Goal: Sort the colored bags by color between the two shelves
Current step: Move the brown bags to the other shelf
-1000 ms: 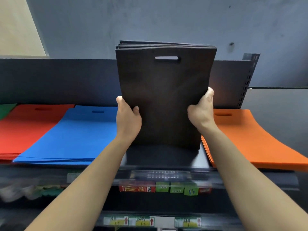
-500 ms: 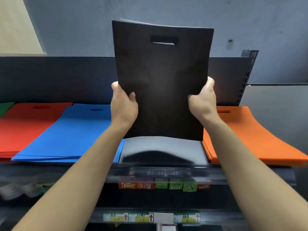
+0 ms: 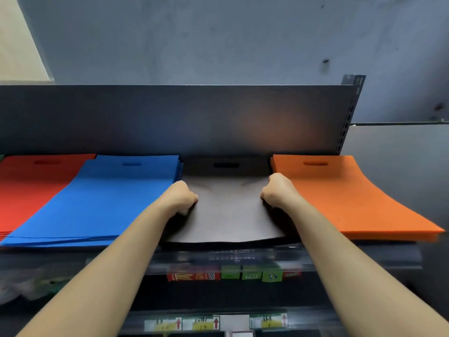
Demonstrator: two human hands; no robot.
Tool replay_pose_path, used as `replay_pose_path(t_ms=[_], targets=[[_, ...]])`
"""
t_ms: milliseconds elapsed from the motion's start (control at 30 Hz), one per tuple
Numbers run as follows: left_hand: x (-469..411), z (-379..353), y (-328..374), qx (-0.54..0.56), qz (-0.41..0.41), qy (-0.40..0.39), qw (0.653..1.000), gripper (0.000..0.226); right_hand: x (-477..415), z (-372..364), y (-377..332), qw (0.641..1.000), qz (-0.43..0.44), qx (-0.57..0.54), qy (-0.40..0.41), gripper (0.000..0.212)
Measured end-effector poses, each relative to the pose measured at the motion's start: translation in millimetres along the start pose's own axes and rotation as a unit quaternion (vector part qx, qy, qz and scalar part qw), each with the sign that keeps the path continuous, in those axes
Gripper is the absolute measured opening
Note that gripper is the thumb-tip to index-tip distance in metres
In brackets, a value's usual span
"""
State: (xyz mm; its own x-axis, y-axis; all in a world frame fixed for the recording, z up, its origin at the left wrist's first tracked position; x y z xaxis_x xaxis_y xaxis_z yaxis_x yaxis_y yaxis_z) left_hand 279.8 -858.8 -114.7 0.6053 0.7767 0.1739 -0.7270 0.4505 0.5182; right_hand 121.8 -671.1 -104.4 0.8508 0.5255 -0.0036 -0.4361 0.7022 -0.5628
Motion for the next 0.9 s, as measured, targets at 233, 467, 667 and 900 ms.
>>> replay_pose_path(t_ms=[233, 467, 667, 900], targets=[[-7, -2, 10, 0.009, -0.012, 0.012, 1.000, 0.037, -4, 5, -2, 0.998, -0.010, 0.056, 0.029, 0.027], [-15, -10, 16, -0.014, -0.022, 0.025, 0.999, 0.038, -7, 3, 5, 0.996, -0.017, 0.073, 0.040, 0.028], [-16, -10, 17, -0.014, -0.030, 0.039, 0.999, 0.039, -4, 4, 5, 0.994, -0.023, 0.093, 0.054, 0.019], [-8, 18, 28, -0.029, -0.090, 0.117, 0.989, 0.019, 8, 19, -32, 0.977, 0.041, 0.152, 0.144, 0.023]])
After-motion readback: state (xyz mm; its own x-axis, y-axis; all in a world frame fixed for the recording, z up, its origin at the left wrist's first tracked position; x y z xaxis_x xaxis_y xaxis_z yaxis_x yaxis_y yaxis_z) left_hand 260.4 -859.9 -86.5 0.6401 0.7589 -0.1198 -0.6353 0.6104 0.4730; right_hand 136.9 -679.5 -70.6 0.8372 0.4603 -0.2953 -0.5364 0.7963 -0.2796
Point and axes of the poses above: each hand's wrist, its own x-axis away from the middle knuckle, its own z-axis out of the back of the hand, y = z × x, the point moved 9 cm from there along -x, towards the middle knuckle, and after that the axes turned 4 degrees about z, right-handed, at the moved point
